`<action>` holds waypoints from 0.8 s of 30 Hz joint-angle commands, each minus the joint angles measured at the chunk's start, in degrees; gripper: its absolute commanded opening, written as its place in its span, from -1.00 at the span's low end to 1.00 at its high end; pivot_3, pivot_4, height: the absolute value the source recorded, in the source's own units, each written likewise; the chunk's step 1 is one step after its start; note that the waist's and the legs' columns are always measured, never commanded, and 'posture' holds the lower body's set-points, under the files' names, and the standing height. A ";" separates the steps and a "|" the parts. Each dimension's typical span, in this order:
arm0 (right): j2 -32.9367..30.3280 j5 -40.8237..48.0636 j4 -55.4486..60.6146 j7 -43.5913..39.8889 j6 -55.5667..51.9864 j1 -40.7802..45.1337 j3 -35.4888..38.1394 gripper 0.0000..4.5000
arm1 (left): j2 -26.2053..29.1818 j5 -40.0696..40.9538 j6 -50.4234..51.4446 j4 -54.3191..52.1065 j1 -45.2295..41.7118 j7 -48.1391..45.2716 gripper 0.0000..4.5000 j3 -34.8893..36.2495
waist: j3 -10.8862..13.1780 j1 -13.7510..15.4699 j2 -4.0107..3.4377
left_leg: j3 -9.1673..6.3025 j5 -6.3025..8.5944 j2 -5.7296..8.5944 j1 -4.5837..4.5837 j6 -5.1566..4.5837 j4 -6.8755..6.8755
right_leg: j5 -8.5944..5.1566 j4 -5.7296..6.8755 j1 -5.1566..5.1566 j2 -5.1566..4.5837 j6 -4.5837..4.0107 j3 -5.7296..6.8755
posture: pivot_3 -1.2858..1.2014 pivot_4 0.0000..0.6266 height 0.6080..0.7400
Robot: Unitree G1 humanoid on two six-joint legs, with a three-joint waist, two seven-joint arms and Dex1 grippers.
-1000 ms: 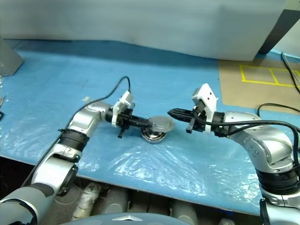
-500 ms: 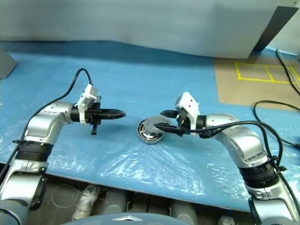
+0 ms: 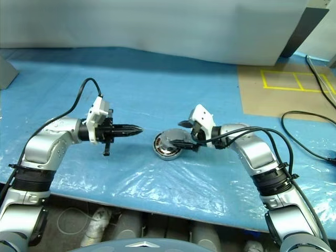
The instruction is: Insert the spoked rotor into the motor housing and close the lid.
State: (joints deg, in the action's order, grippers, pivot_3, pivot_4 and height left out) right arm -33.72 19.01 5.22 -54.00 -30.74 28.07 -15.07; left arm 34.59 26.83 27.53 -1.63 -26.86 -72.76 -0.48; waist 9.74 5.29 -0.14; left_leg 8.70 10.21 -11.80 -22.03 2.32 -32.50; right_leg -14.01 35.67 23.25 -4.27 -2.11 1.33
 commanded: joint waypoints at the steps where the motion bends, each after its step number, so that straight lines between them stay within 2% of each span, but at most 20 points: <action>1: 0.89 -1.84 -0.46 -0.37 1.63 0.45 -0.86 0.98 | 0.47 1.56 0.21 -1.64 -0.33 0.51 -1.00 0.70 | 0.00 -0.01 0.00 | 0.00 0.00 0.00 0.00 0.00 0.00 | 0.00 0.00 0.00 0.00 0.00 0.00 | 0.03 -0.52 1.00; 9: 2.94 -3.51 -1.45 -0.84 2.22 -0.89 -1.48 0.98 | 0.11 1.02 -0.41 -1.54 -0.37 1.21 -1.00 -0.74 | 0.00 0.00 0.00 | 0.00 0.00 0.00 0.00 0.00 -0.04 | 0.00 0.02 0.00 0.00 0.00 0.00 | 0.03 -0.52 1.00; 14: 3.36 -3.87 -0.19 -1.18 2.12 -1.19 -1.20 0.32 | 0.28 1.21 -0.48 -1.85 -0.28 1.56 -1.00 -1.14 | 0.00 0.00 0.00 | 0.00 0.00 0.00 0.00 0.00 -0.05 | 0.00 0.03 0.00 0.00 0.00 0.00 | 0.03 -0.52 1.00; 24: 8.84 -4.09 1.42 3.23 -1.89 2.92 -0.21 0.31 | 0.05 1.77 -0.18 -2.89 1.00 3.08 -1.00 -0.94 | 0.00 -0.90 0.00 | 0.00 0.00 -0.01 0.00 0.00 -0.08 | 0.00 0.07 0.02 0.01 0.00 -0.01 | 0.03 -0.52 1.00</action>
State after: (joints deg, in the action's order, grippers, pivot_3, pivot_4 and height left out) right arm -25.64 14.41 3.84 -51.72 -32.98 29.14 -16.54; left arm 34.47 27.68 27.64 -2.67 -26.07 -69.97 -1.99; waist 9.74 4.39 -0.14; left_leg 8.69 10.21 -11.81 -22.03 2.31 -32.59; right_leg -14.01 35.73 23.27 -4.27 -2.12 1.32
